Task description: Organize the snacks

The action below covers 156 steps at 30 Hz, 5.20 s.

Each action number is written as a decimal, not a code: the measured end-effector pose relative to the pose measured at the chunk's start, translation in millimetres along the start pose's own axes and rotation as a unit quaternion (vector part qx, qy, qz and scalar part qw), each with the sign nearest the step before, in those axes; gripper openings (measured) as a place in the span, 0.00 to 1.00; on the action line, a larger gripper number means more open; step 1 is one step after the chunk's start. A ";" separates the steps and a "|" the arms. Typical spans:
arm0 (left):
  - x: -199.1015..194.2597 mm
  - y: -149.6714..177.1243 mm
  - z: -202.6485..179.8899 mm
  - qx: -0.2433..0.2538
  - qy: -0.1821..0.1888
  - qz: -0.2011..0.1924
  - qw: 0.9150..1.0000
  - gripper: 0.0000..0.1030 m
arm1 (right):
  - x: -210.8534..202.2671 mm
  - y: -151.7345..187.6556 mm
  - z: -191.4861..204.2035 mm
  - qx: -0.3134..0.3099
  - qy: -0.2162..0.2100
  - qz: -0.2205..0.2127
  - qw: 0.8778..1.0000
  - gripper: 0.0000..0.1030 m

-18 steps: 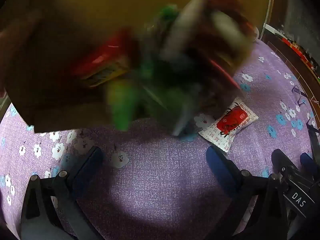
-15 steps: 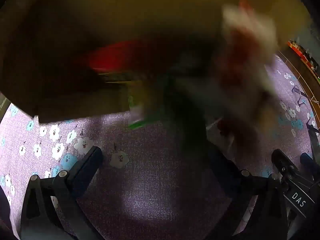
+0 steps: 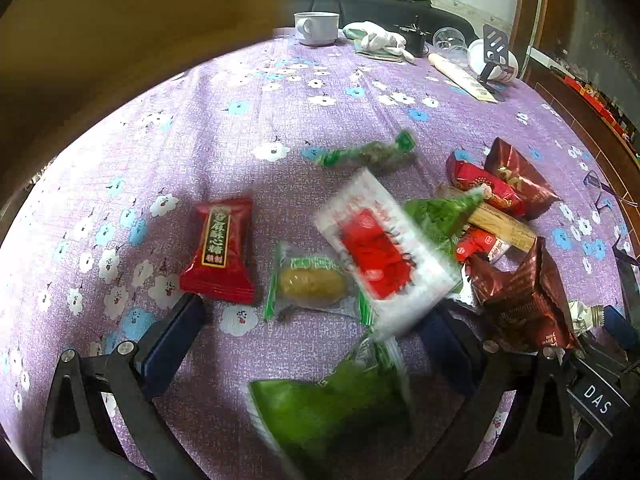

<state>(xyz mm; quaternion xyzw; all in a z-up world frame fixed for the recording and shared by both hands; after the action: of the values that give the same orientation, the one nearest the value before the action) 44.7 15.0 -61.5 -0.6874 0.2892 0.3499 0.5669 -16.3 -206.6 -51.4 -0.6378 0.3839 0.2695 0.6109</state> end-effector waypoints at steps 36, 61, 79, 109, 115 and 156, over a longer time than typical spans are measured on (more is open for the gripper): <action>1.4 2.3 -11.9 0.000 -0.001 0.001 1.000 1.00 | -13.0 1.2 3.4 -0.074 -0.114 0.003 0.991 0.94; -130.0 -22.6 26.8 0.125 -0.076 -0.260 0.954 0.73 | -47.9 10.4 66.8 -0.163 -0.167 -0.006 0.972 0.34; -111.3 -20.8 43.6 0.089 -0.083 -0.238 0.964 0.73 | -37.8 11.2 72.1 -0.170 -0.140 0.002 0.975 0.27; -99.7 -15.6 40.1 0.076 -0.035 -0.189 0.978 0.73 | -51.6 4.3 60.8 -0.140 -0.159 -0.025 0.977 0.22; -93.8 -13.6 44.8 0.032 0.080 -0.095 0.992 0.54 | -60.6 1.3 58.2 -0.128 -0.174 -0.042 0.975 0.22; -89.2 3.1 32.5 0.131 -0.003 -0.132 0.983 0.39 | -101.0 -9.8 92.0 -0.140 -0.241 -0.097 0.955 0.21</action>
<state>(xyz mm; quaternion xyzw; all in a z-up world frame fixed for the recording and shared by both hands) -15.2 46.4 5.3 -0.6381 0.2377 0.2332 0.6942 -53.3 -100.1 26.3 -0.6673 0.1197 0.4060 0.6128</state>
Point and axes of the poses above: each gripper's, at about its wrist camera, not at the fingertips, and x roughly the way its jaws point, z to its left, y to its underside, the point moved 8 cm from there along x, roughly the way its jaws point, and after that the axes turned 12 degrees about -x, right-handed, at the moved point
